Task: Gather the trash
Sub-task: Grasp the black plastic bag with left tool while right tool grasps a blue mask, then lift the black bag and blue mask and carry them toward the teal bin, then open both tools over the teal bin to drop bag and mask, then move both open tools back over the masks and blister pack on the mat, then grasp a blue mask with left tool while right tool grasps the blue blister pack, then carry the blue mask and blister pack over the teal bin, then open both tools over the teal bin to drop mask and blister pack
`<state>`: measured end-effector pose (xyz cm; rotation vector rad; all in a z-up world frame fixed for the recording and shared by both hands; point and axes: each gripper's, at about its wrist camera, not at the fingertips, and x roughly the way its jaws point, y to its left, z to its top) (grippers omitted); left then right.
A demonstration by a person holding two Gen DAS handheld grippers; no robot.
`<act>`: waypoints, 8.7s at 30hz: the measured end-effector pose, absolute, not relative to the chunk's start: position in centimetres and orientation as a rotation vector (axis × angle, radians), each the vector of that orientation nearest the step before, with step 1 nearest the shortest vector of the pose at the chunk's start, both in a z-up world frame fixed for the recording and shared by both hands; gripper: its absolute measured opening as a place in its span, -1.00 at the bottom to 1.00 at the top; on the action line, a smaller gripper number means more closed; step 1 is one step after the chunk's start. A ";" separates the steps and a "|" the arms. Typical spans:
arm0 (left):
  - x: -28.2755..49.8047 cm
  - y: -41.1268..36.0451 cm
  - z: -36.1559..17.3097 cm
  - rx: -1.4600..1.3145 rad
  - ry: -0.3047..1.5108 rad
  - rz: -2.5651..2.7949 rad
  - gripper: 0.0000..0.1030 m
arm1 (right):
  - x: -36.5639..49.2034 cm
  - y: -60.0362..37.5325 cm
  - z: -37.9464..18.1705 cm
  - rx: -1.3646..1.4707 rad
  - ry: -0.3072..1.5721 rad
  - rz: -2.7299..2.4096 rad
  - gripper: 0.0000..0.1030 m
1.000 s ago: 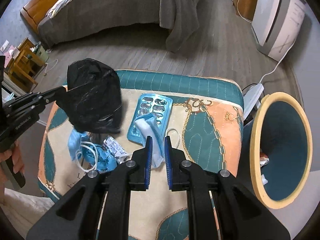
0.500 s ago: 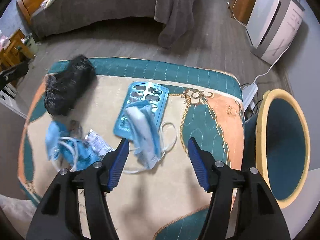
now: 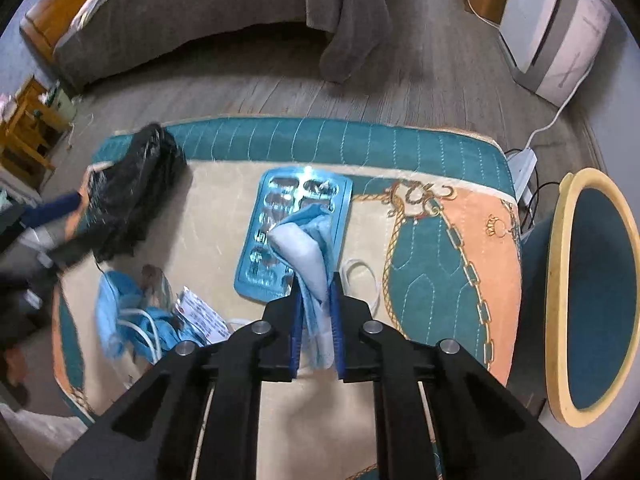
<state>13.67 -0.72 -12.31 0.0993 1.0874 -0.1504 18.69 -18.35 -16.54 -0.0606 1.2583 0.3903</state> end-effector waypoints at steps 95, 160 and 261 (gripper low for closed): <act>16.6 -33.7 -4.6 0.236 0.918 -0.580 -0.92 | 15.0 -50.6 -7.9 0.387 0.915 -0.120 -0.66; 11.1 0.8 -15.9 -0.018 1.260 -0.100 -0.78 | 19.6 -19.1 -15.5 -0.111 1.236 0.278 0.88; 17.5 -32.5 -8.7 0.344 0.930 -0.508 -0.77 | 17.9 -47.9 -10.6 0.261 1.074 -0.241 0.34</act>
